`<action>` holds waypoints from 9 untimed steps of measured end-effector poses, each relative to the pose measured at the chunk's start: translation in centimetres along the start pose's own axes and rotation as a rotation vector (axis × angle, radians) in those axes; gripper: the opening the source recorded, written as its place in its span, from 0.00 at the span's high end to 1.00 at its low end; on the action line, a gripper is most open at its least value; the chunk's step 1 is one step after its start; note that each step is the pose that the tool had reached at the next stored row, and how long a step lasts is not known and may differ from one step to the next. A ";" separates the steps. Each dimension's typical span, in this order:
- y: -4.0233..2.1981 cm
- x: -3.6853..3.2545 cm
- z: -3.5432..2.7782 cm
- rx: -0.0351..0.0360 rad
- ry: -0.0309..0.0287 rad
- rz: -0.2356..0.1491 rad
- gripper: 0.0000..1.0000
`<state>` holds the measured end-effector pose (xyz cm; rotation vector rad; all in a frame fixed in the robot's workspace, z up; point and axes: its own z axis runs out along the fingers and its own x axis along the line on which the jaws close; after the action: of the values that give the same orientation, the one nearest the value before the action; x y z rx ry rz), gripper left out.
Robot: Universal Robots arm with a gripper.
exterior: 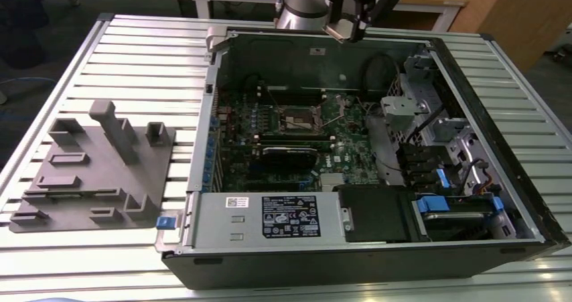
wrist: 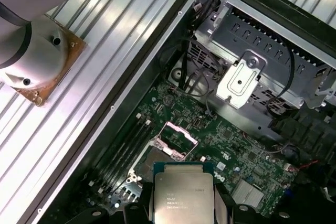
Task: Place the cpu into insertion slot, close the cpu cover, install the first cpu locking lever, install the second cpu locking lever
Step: 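Place the cpu into insertion slot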
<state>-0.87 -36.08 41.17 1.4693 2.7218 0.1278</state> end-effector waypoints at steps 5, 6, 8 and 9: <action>-0.10 0.01 0.90 -0.0003 -0.0005 0.000 0.46; -0.12 0.01 1.09 -0.0006 -0.0006 0.000 0.46; -0.16 0.02 1.45 -0.0011 -0.0009 0.000 0.46; -0.18 0.02 1.62 -0.0011 -0.0010 0.000 0.46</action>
<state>-0.90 -36.08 39.54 1.4686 2.7206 0.1285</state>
